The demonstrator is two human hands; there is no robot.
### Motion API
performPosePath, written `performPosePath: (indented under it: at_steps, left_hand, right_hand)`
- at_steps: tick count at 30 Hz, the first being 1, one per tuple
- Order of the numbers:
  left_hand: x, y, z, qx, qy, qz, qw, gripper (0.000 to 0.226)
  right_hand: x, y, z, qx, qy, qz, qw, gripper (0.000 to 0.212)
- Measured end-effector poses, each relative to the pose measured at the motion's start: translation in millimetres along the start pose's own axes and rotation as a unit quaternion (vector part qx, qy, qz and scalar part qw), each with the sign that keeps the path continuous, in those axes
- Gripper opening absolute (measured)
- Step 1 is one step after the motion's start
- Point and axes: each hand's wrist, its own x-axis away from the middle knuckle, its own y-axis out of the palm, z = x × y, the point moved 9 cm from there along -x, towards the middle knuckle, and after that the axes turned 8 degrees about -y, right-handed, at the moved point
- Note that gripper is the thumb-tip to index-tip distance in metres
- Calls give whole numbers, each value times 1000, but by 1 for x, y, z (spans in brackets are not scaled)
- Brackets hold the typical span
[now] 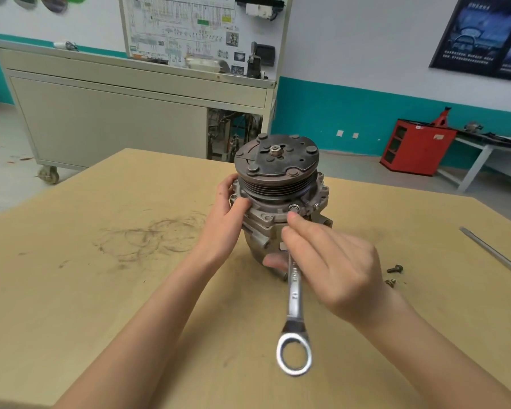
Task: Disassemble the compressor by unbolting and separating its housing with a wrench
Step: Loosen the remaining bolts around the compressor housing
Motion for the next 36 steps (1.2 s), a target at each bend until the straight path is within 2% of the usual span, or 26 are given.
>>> performPosePath:
  at_steps: [2,4,5,6,7,9,10,11,12,14,16,18,19,20,22,23,25,26,27,30,33,36]
  left_hand:
    - [0,0,0,0,-1,1,1000,46]
    - [0,-1,1,-2,2,4,1000,46]
    - [0,-1,2,-4,3,4,1000,46]
    - [0,-1,1,-6,2,2,1000,46]
    - [1,-1,1,-8,-1,-2,1000,46]
    - [1,0,1,-10,-5,-7,1000,46]
    - [0,-1,1,-10,-5,-8,1000,46]
    - [0,-1,2,-9,-5,-8,1000,46]
    - [1,-1,2,-9,-5,-7,1000,45]
    - [3,0,3,-11,-3,-8,1000,45]
    - [4,-1,4,-16,-4,-8,1000,45]
    - [5,-1,4,-20,-10,-10,1000,46]
    - [4,-1,3,-22,-13,-10,1000,46]
    - [4,-1,3,-24,-14,-8,1000,46]
    - [4,-1,4,-25,-7,-7,1000,45]
    - [4,0,4,-24,-6,-8,1000,45]
    - [3,1,3,-23,-8,-11,1000,46]
    - [3,1,3,-21,-7,-11,1000,49]
    - [3,1,3,-17,-6,-11,1000,51]
    - [4,1,4,-14,-3,-6,1000,53]
    - [4,0,5,-14,-5,-5,1000,64]
    - [4,0,5,-12,-3,-5,1000,56]
  right_hand:
    - [-1,1,-1,7,-19,2,1000,39]
    - [3,1,7,-14,0,11,1000,38]
    - [8,1,14,-57,42,22,997,36]
    - [16,2,28,-141,123,40,982,33]
    - [29,8,47,-262,241,71,932,28]
    - [60,35,76,-470,465,130,738,24]
    - [72,51,84,-513,538,136,655,25]
    - [79,64,93,-533,581,121,602,27]
    - [81,75,100,-548,603,100,571,29]
    - [76,90,111,-585,610,62,531,32]
    - [72,94,115,-608,605,54,511,31]
    - [71,83,119,-591,596,105,533,33]
    - [70,72,121,-559,589,139,567,34]
    - [69,59,122,-516,575,167,612,34]
    - [55,32,116,-419,511,186,727,29]
    - [43,19,108,-369,455,173,792,28]
    - [18,2,80,-252,314,110,908,39]
    - [8,-1,63,-188,245,75,948,47]
    - [2,-2,49,-125,186,51,973,51]
    - [1,-2,21,-33,88,33,995,42]
    - [5,3,4,-17,62,25,998,42]
    - [4,6,3,-4,52,16,999,39]
